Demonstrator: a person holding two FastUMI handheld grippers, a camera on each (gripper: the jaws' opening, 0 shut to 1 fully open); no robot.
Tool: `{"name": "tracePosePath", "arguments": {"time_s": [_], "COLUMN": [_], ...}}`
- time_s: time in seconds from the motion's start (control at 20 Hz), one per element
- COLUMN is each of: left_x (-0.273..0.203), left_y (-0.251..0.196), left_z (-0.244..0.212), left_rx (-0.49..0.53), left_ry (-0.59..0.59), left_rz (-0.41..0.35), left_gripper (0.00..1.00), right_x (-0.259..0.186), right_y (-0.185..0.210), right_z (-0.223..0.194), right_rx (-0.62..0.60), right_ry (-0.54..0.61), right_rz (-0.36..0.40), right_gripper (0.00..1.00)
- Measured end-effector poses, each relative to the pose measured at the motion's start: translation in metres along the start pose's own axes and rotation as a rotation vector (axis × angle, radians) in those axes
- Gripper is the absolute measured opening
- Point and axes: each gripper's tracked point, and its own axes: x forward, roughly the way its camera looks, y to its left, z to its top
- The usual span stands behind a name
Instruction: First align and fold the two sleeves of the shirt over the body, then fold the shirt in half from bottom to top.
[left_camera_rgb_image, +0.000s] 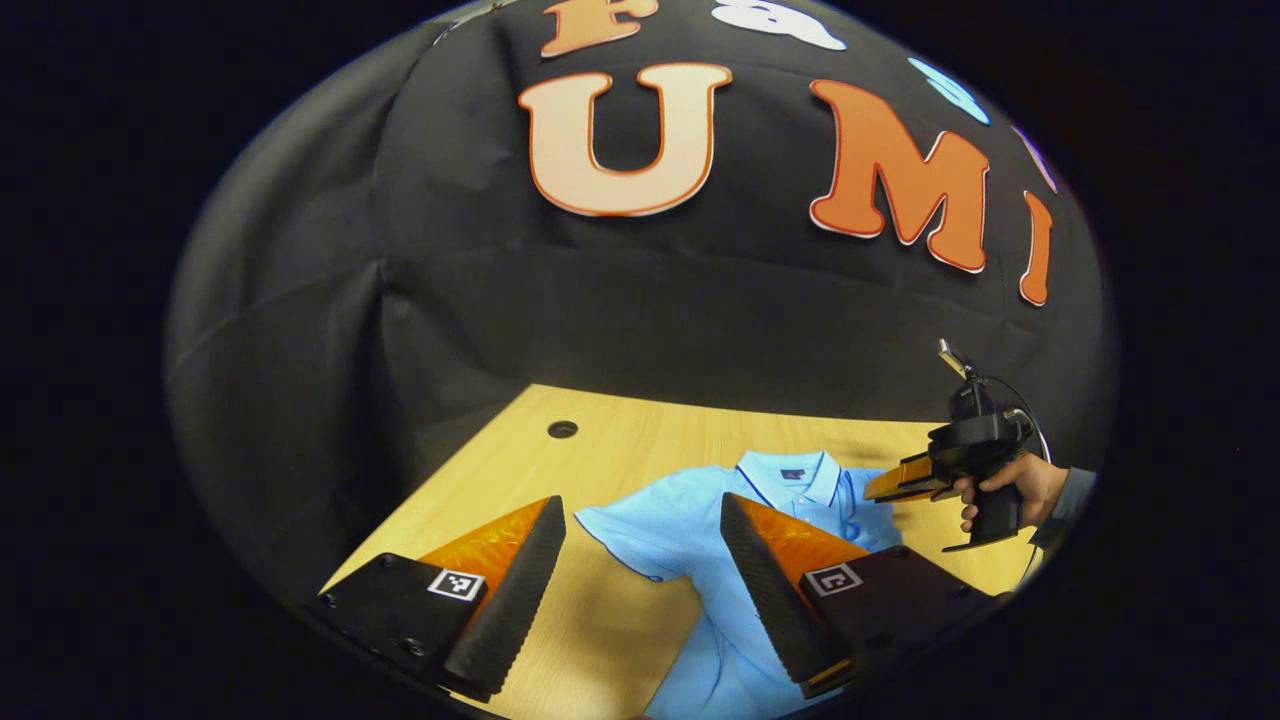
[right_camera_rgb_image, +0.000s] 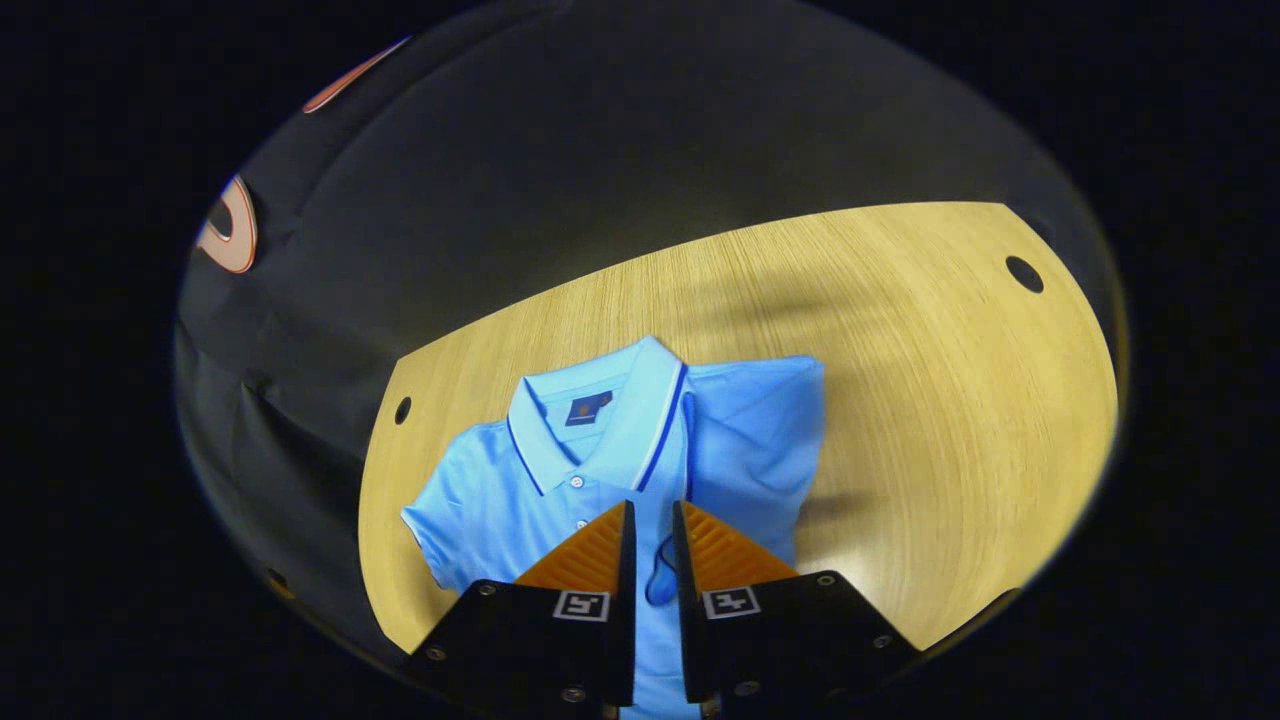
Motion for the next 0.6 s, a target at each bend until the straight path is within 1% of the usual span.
{"name": "tracePosePath", "arguments": {"time_s": [0.05, 0.1, 0.15, 0.2, 0.25, 0.3, 0.35, 0.4, 0.45, 0.5, 0.55, 0.6], "left_x": [0.018, 0.038, 0.059, 0.076, 0.090, 0.106, 0.124, 0.135, 0.142, 0.151, 0.161, 0.169], "left_y": [0.005, 0.009, 0.013, 0.018, 0.027, 0.034, 0.036, 0.038, 0.043, 0.043, 0.042, 0.041], "left_z": [-0.005, -0.012, -0.023, -0.032, -0.047, -0.055, -0.064, -0.069, -0.075, -0.081, -0.088, -0.094], "left_rx": [-0.015, -0.029, -0.042, -0.056, -0.054, -0.051, -0.065, -0.081, -0.087, -0.090, -0.088, -0.088], "left_ry": [0.021, 0.055, 0.098, 0.145, 0.216, 0.256, 0.292, 0.328, 0.368, 0.408, 0.446, 0.479], "left_rz": [-0.027, -0.048, -0.063, -0.074, -0.057, -0.037, -0.046, -0.057, -0.062, -0.067, -0.068, -0.070], "left_gripper": [1.00, 1.00, 0.97, 0.98, 0.98, 0.98, 0.99, 0.99, 0.99, 0.99, 0.99, 1.00], "right_x": [0.000, -0.002, -0.004, -0.009, -0.013, -0.017, -0.022, -0.029, -0.034, -0.042, -0.049, -0.057], "right_y": [0.003, 0.004, 0.004, 0.005, 0.004, 0.005, 0.004, 0.001, -0.001, -0.003, -0.004, -0.006], "right_z": [0.001, 0.001, 0.002, 0.004, 0.004, 0.002, -0.003, -0.006, -0.006, -0.007, -0.007, -0.008], "right_rx": [0.000, -0.007, -0.017, -0.031, -0.045, -0.058, -0.070, -0.082, -0.094, -0.109, -0.122, -0.131], "right_ry": [-0.011, -0.027, -0.044, -0.062, -0.075, -0.074, -0.070, -0.072, -0.082, -0.102, -0.123, -0.140], "right_rz": [-0.007, -0.021, -0.037, -0.051, -0.064, -0.068, -0.080, -0.099, -0.111, -0.121, -0.128, -0.136], "right_gripper": [0.27, 0.29, 0.34, 0.35, 0.39, 0.31, 0.58, 0.48, 0.42, 0.55, 0.61, 0.63]}}
